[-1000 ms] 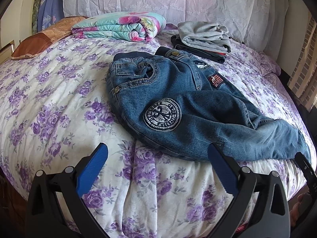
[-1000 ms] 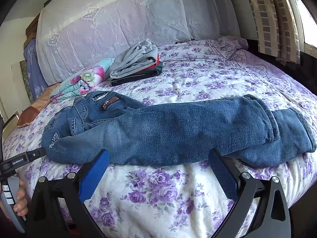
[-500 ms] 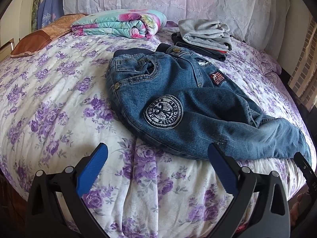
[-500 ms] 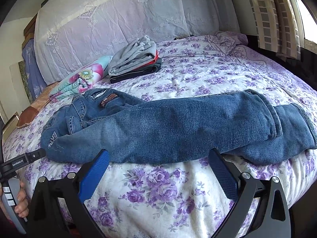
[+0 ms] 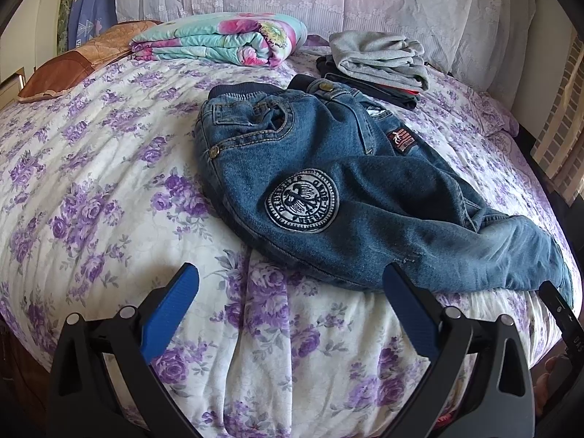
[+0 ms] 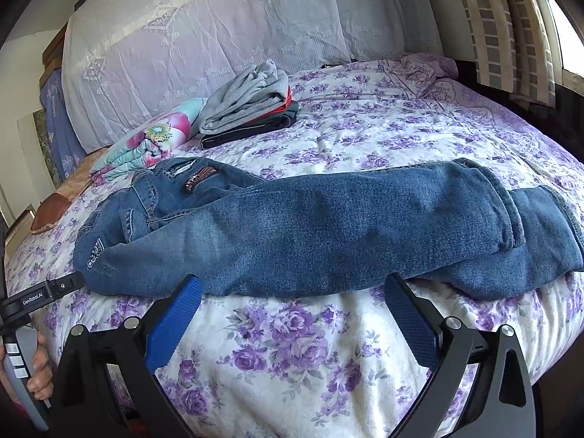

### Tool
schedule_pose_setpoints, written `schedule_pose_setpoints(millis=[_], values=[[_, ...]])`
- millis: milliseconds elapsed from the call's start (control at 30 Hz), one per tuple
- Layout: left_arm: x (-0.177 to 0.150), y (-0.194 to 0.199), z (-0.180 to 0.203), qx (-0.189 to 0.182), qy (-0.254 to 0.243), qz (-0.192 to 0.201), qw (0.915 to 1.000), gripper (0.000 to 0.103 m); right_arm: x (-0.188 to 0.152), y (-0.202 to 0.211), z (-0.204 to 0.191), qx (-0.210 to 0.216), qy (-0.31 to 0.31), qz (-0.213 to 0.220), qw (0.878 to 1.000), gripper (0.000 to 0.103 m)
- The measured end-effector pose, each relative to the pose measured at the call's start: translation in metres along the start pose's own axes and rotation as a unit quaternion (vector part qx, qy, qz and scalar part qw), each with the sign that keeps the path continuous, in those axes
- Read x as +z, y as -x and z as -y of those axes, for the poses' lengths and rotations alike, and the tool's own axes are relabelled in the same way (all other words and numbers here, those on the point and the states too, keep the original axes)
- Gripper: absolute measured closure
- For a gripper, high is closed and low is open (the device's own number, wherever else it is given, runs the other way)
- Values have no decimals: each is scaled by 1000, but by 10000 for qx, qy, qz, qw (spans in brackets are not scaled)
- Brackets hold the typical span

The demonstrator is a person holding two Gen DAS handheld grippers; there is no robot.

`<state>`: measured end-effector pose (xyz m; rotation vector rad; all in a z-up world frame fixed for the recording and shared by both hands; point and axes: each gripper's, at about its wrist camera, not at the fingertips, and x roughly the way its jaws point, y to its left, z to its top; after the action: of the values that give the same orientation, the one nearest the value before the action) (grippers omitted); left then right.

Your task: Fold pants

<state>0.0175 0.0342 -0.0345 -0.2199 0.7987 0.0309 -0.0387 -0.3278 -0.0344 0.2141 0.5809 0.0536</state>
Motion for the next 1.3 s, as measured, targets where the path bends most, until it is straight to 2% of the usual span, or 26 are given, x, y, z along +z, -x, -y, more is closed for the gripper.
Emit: schedule_pose_setpoints(millis=[233,367,533,633,833,933,1067,1167,1200,1300], values=[[-1,-3,-1,-50,-13,-38,10000,5,0,-3,2,22,-39,-81,10000,3],[8,-16,-15,-411,85,-261,9988,5,5,-8,14,-6,-153,-217,9996,3],[39,-35,-33,-953,369,-525,9934,5,13,-2,38,-308,-210,-160,9992,3],[62,-54,-36,-987,411,-643,9922,5,16,2,58,-540,-298,-205,9979,3],[105,-91,-44,-1159,905,-928,9848,5,19,0,106,-288,-996,-541,9931,3],[120,-105,-41,-1229,975,-1116,9813,5,19,2,134,97,-1727,-473,9838,3],[130,-112,-38,-1417,982,-1154,9782,5,18,-2,161,697,-2751,-536,9574,3],[133,-115,-43,-1544,984,-1153,9763,5,12,5,173,1041,-3453,-645,9305,3],[134,-118,-47,-1572,1016,-1141,9757,5,9,7,175,1091,-3642,-724,9221,3],[137,-124,-55,-1662,1188,-1102,9727,5,0,11,173,1025,-3926,-936,9092,3]])
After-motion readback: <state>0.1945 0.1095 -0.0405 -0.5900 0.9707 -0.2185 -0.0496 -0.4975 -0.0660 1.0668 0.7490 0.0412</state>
